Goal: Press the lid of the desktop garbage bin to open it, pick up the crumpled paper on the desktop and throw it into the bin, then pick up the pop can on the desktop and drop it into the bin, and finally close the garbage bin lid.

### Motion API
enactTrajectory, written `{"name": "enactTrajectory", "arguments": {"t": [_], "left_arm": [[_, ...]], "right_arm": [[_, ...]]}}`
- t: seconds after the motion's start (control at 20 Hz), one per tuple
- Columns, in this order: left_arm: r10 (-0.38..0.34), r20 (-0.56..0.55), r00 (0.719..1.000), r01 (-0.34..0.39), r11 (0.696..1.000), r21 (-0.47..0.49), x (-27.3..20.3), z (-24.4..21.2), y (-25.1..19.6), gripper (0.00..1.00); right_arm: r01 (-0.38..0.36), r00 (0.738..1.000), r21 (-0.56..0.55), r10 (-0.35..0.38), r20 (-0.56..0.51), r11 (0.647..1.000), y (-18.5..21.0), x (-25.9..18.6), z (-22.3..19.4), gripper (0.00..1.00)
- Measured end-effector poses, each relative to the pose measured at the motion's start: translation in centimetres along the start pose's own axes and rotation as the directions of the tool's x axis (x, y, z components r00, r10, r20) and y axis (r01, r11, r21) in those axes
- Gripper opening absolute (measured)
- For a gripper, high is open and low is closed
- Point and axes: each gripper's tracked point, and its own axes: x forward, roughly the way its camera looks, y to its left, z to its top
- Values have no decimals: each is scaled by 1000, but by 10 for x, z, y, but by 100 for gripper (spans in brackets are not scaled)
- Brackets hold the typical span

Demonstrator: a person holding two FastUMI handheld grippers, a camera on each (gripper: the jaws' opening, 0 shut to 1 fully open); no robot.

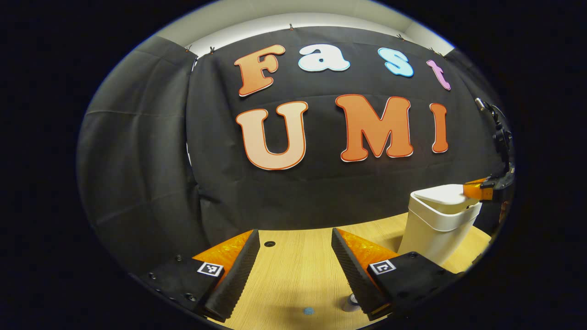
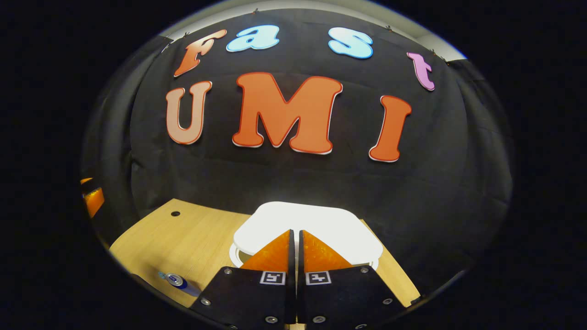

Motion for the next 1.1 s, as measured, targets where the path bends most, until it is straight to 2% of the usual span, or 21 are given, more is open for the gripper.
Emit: {"name": "enactTrajectory", "arguments": {"t": [0.3,0.35,0.45,0.5,0.55,0.6,0.7,0.9,1.1], "left_arm": [[-1,-29,1000,1,1000,-11,-3,-17,5,100],[0,-36,999,0,1000,-12,-3,-22,7,96],[0,-45,999,0,1000,-11,-4,-33,9,100],[1,-58,998,-1,1000,-1,-3,-41,10,100],[0,-78,997,1,1000,9,-4,-51,10,100],[-4,-96,995,5,1000,16,-5,-63,11,100],[-23,-136,990,26,1000,16,-6,-80,8,100],[-64,-241,968,62,998,-13,-10,-123,3,100],[-98,-340,935,93,995,-32,-16,-166,1,100]], "right_arm": [[8,991,-40,-2,136,999,4,-13,41,4],[3,987,-47,5,163,999,8,-16,47,5],[-31,986,-74,42,163,997,20,-18,42,13],[-56,987,-78,67,149,995,28,-19,36,28],[-80,985,-77,90,144,994,36,-22,34,33],[-100,983,-79,111,147,992,44,-26,32,49],[-121,980,-88,133,148,989,55,-31,29,62],[-196,971,-81,205,125,977,87,-40,16,78],[-255,961,-100,263,81,962,115,-48,-7,84]]}}
